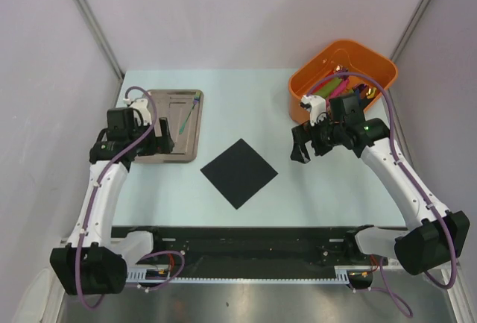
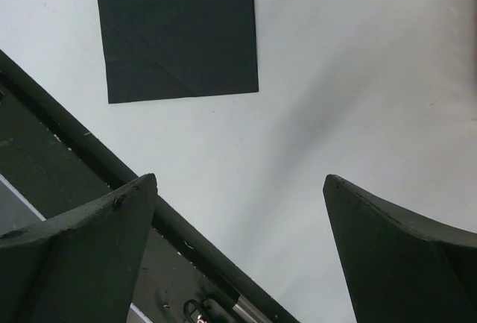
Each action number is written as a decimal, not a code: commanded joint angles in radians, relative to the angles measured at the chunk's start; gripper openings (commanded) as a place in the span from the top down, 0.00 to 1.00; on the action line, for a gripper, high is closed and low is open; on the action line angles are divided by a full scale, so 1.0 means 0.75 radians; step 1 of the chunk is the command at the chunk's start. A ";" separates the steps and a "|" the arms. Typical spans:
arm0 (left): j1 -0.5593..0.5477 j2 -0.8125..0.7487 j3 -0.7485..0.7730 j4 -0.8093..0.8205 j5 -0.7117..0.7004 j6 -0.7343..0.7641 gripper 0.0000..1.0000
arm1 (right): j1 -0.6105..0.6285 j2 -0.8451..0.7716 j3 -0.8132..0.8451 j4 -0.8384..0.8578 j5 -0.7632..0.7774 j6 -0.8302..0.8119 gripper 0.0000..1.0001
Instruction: Place the utensils on the paper napkin and roll it up
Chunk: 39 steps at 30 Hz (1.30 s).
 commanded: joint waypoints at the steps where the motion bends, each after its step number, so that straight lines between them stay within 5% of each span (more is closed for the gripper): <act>1: -0.047 0.069 0.074 0.049 -0.126 0.034 0.00 | 0.017 -0.003 0.039 0.042 0.010 -0.026 0.00; 12: -0.047 0.711 0.616 0.051 -0.286 0.072 0.00 | 0.022 0.023 0.021 0.040 -0.010 -0.022 0.00; 23: -0.045 1.296 0.935 0.180 -0.337 0.095 0.08 | 0.015 0.095 -0.001 0.034 -0.012 -0.022 0.01; 35: -0.010 1.705 1.350 0.092 -0.294 0.074 0.55 | 0.005 0.121 -0.034 0.036 -0.027 -0.016 0.00; 39: -0.010 1.792 1.418 0.067 -0.300 0.064 0.60 | 0.003 0.128 -0.034 0.040 -0.027 -0.016 0.00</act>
